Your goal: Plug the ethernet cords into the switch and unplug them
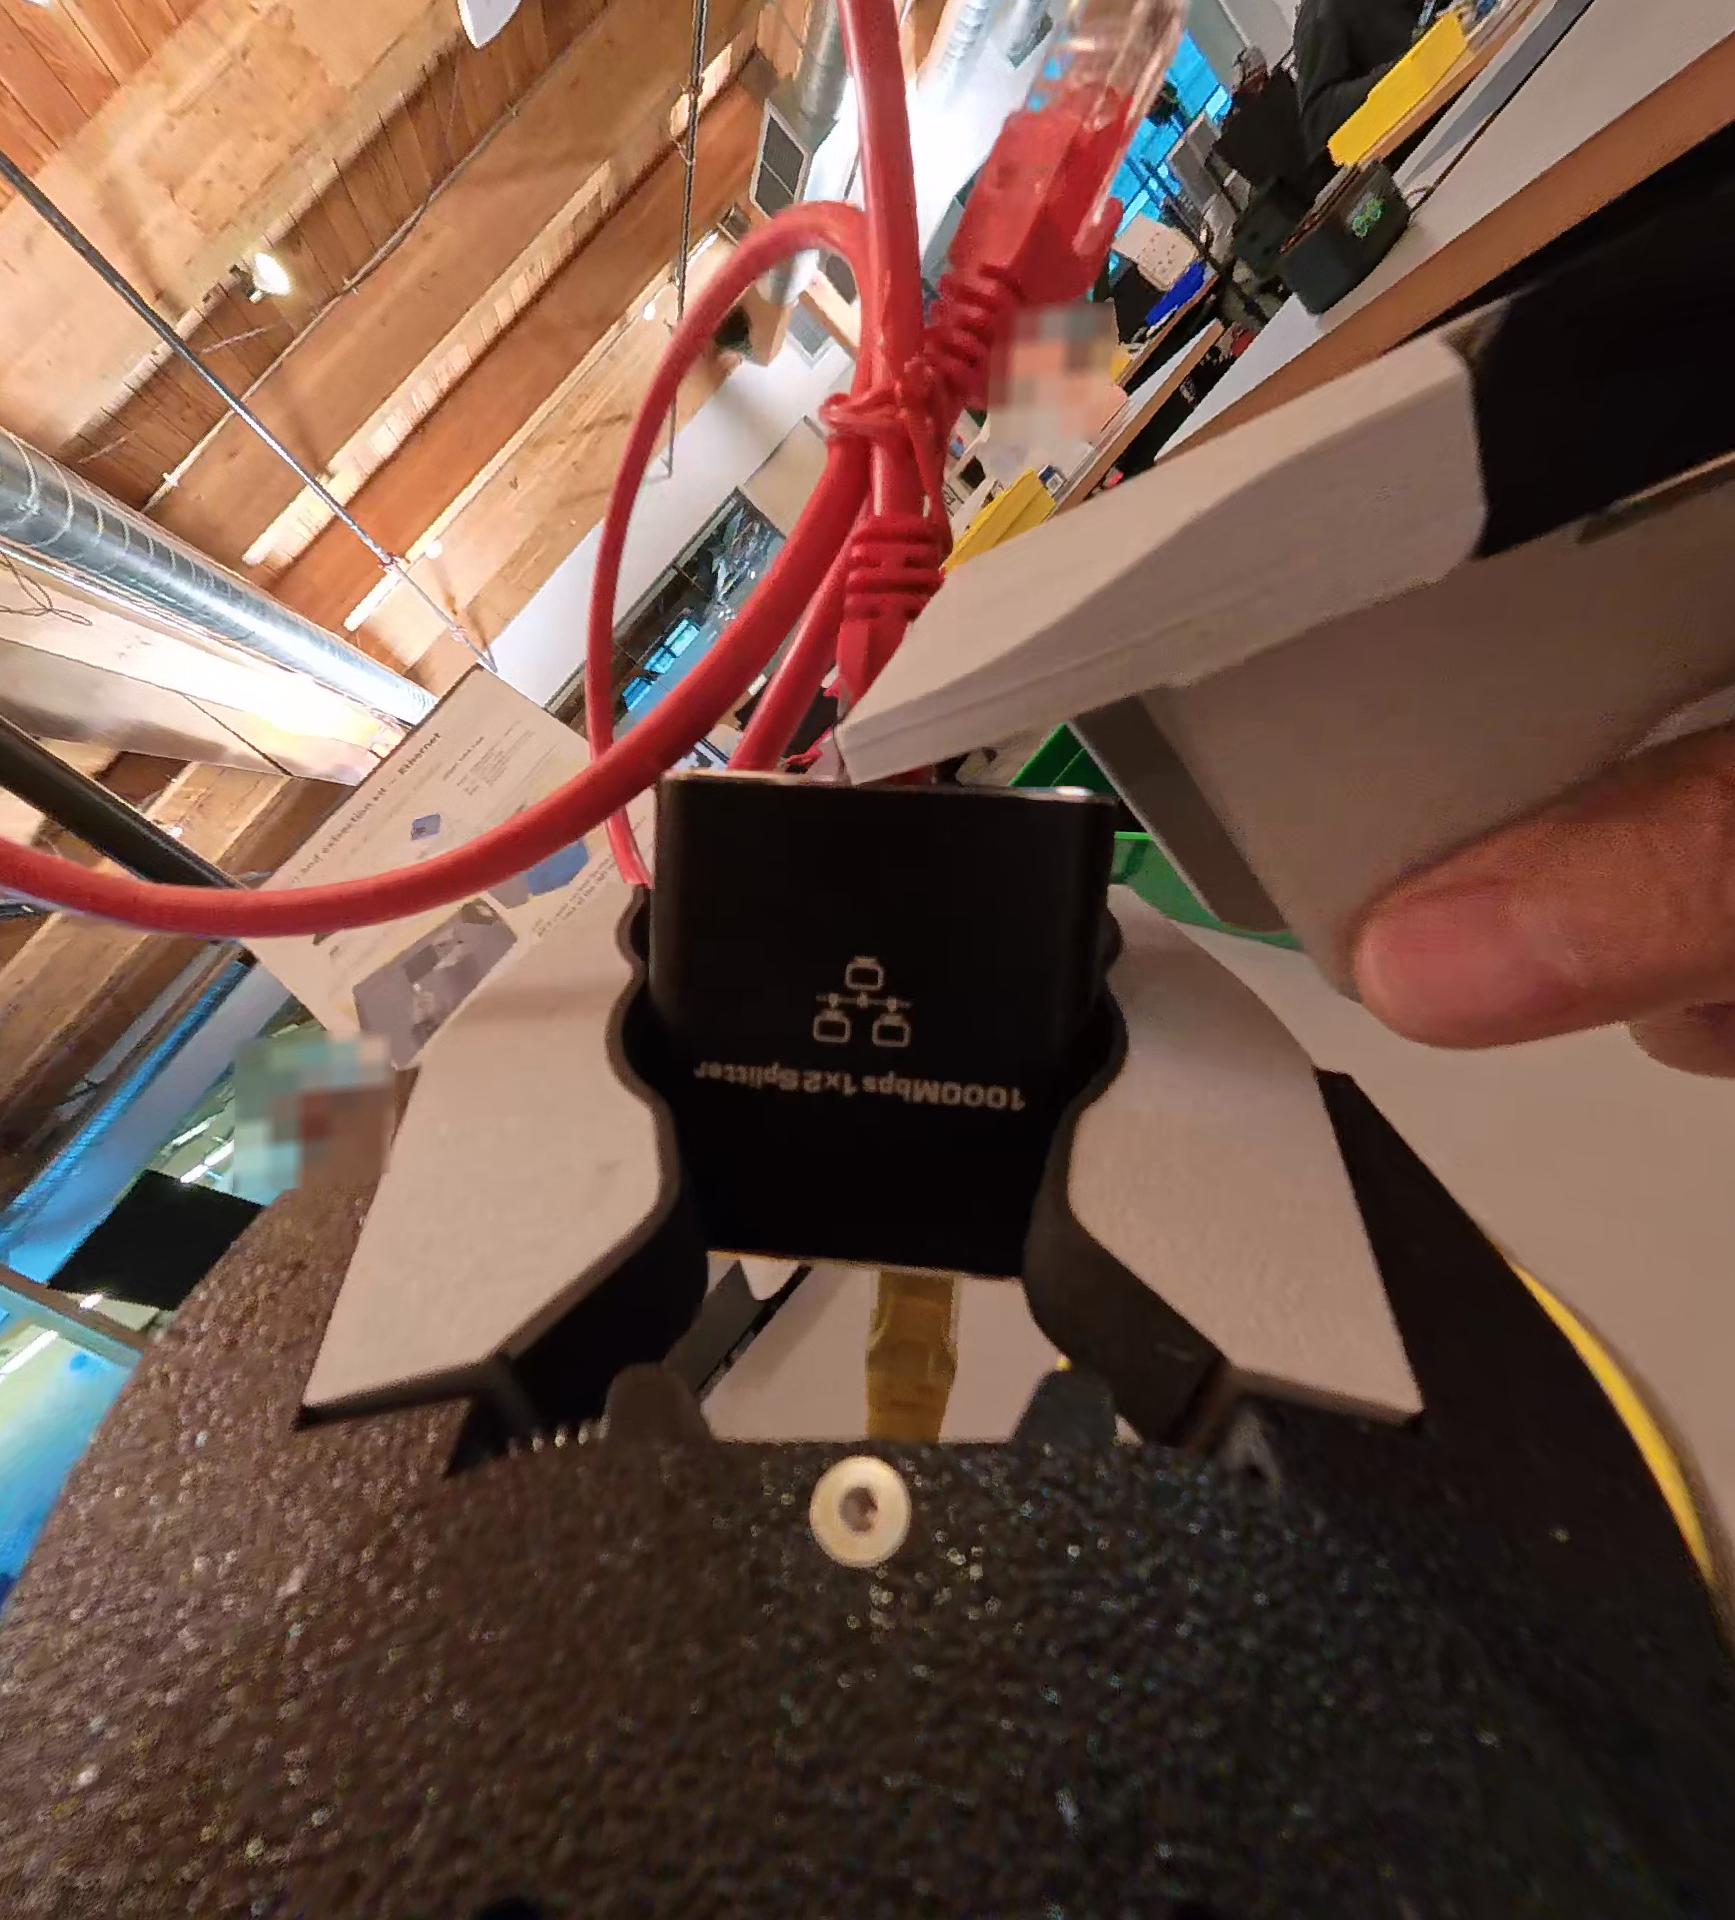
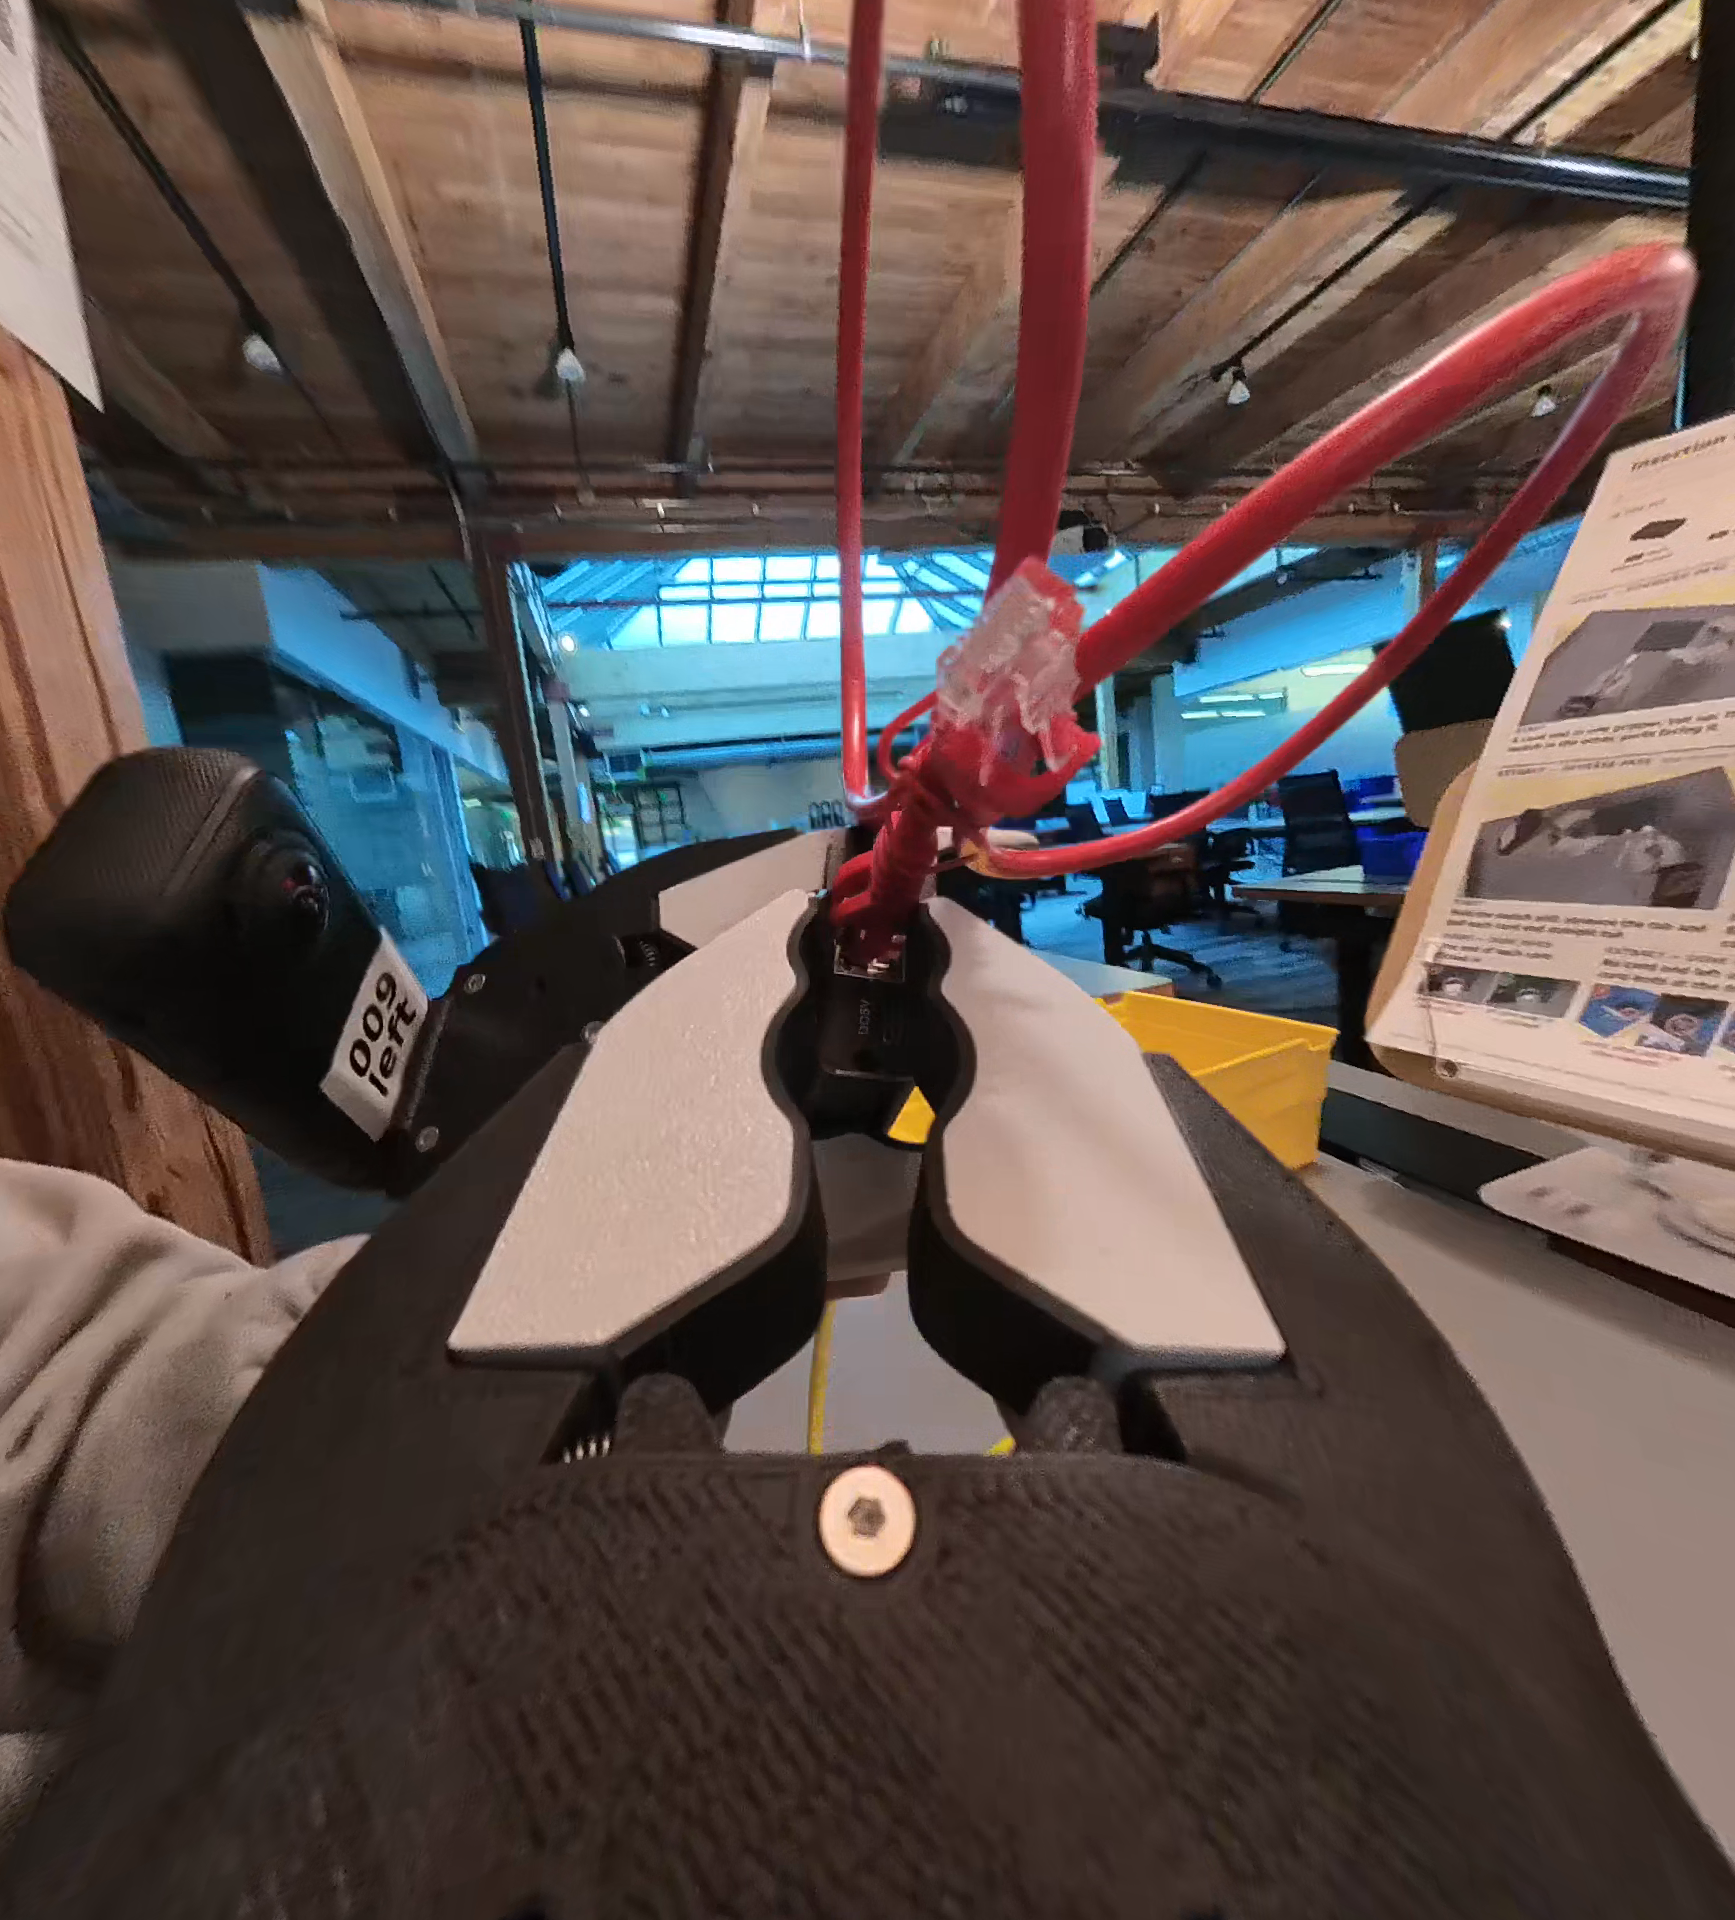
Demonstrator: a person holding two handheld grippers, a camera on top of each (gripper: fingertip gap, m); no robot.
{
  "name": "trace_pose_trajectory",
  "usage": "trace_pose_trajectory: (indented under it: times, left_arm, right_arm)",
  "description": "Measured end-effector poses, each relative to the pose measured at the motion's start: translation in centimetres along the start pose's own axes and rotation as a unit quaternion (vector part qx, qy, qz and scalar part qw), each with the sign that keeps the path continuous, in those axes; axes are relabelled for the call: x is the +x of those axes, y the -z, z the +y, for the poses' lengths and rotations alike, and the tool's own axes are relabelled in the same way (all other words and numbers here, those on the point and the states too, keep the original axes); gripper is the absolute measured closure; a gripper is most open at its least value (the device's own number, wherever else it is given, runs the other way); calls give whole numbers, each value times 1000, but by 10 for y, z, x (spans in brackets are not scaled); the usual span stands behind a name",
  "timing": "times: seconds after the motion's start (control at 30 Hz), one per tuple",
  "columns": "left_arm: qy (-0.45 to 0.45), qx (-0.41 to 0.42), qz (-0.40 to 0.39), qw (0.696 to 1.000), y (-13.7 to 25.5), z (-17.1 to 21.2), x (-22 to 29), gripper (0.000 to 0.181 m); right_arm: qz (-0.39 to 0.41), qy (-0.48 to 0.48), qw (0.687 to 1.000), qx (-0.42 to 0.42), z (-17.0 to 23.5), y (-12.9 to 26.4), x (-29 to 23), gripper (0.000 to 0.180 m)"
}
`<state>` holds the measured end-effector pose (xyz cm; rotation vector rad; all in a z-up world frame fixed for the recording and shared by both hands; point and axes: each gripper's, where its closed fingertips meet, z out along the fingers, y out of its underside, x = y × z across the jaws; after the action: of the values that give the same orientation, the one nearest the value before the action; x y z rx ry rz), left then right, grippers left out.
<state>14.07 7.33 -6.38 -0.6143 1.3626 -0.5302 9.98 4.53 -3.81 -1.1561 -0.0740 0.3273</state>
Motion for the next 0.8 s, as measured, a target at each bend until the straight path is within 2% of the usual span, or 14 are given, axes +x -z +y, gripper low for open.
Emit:
trace_pose_trajectory:
  times: [0.23, 0.47, 0.63, 0.8]
  left_arm:
    - [62, -14, 11, 998, -5, 10, 10, 105]
    - [142, -12, 44, 989, -13, 14, 26, 105]
    - [182, -7, 75, 980, -16, 20, 36, 104]
    - [213, 9, 98, 972, -14, 26, 44, 104]
  right_arm:
    - [22, 63, 997, -46, 8, 1, 3, 165]
    - [64, 154, 979, -115, 14, 6, 12, 162]
    - [87, 223, 958, -161, 22, 7, 14, 163]
    - [99, 310, 921, -215, 32, 5, 13, 162]
